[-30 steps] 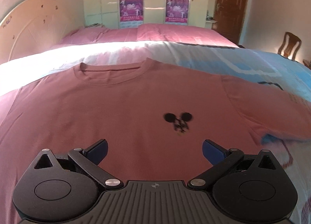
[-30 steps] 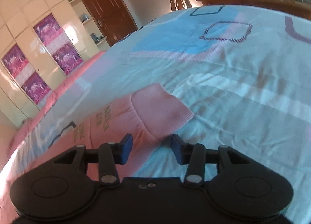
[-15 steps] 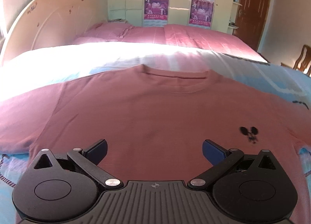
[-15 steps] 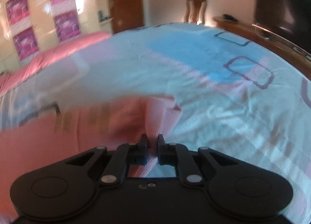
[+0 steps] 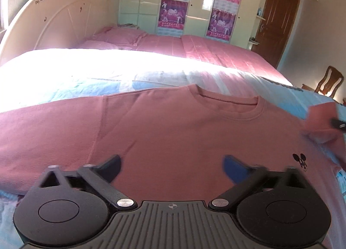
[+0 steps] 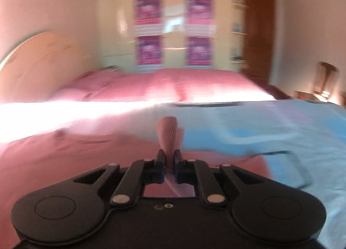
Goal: Fold small clothes
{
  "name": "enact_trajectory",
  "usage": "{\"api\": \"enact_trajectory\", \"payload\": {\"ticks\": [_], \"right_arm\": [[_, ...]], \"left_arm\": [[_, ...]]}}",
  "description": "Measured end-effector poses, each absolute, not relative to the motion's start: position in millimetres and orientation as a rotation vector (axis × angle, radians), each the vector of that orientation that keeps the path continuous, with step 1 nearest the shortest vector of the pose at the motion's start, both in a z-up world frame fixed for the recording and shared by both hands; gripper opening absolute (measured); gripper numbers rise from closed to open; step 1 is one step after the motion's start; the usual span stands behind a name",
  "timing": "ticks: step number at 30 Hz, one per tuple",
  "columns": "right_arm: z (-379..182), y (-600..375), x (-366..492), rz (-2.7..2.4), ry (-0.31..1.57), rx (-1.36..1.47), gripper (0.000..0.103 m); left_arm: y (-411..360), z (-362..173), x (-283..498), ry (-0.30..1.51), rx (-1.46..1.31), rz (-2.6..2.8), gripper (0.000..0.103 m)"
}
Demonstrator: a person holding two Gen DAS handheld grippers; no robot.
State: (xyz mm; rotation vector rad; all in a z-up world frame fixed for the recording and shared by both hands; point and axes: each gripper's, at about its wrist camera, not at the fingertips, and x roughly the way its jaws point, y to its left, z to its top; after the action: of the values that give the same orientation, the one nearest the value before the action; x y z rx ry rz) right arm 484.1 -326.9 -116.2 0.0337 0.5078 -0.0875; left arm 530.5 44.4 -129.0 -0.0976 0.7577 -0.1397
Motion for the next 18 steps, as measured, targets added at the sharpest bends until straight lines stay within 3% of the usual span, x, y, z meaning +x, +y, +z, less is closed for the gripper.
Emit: {"api": "enact_trajectory", "payload": {"ticks": [8, 9, 10, 12, 13, 14, 16, 18], "right_arm": [[-157, -190, 498, 0.157, 0.604, -0.046, 0.01], [-165, -182, 500, 0.167, 0.631, -0.047, 0.019], [-173, -174, 501, 0.17, 0.658, -0.045, 0.037], [-175, -166, 497, 0.179, 0.677, -0.052, 0.052], [-170, -168, 488, 0.171, 0.646, -0.049, 0.054], [-164, -179, 479, 0.16, 0.617, -0.03, 0.051], [-152, -210, 466, 0.121, 0.589, 0.051, 0.015], [-147, -247, 463, 0.033, 0.575, 0.112, 0.006]], "left_arm": [[65, -150, 530, 0.807, -0.173, -0.17, 0.081], [64, -153, 534, 0.817, -0.186, -0.18, 0.083], [63, -156, 536, 0.824, -0.198, -0.19, 0.086], [57, -160, 540, 0.818, -0.21, -0.205, 0.091], [52, -162, 543, 0.811, -0.214, -0.216, 0.092], [44, -163, 540, 0.808, -0.218, -0.232, 0.092], [26, -166, 547, 0.802, -0.236, -0.288, 0.091], [4, -173, 559, 0.822, -0.272, -0.356, 0.09]]}}
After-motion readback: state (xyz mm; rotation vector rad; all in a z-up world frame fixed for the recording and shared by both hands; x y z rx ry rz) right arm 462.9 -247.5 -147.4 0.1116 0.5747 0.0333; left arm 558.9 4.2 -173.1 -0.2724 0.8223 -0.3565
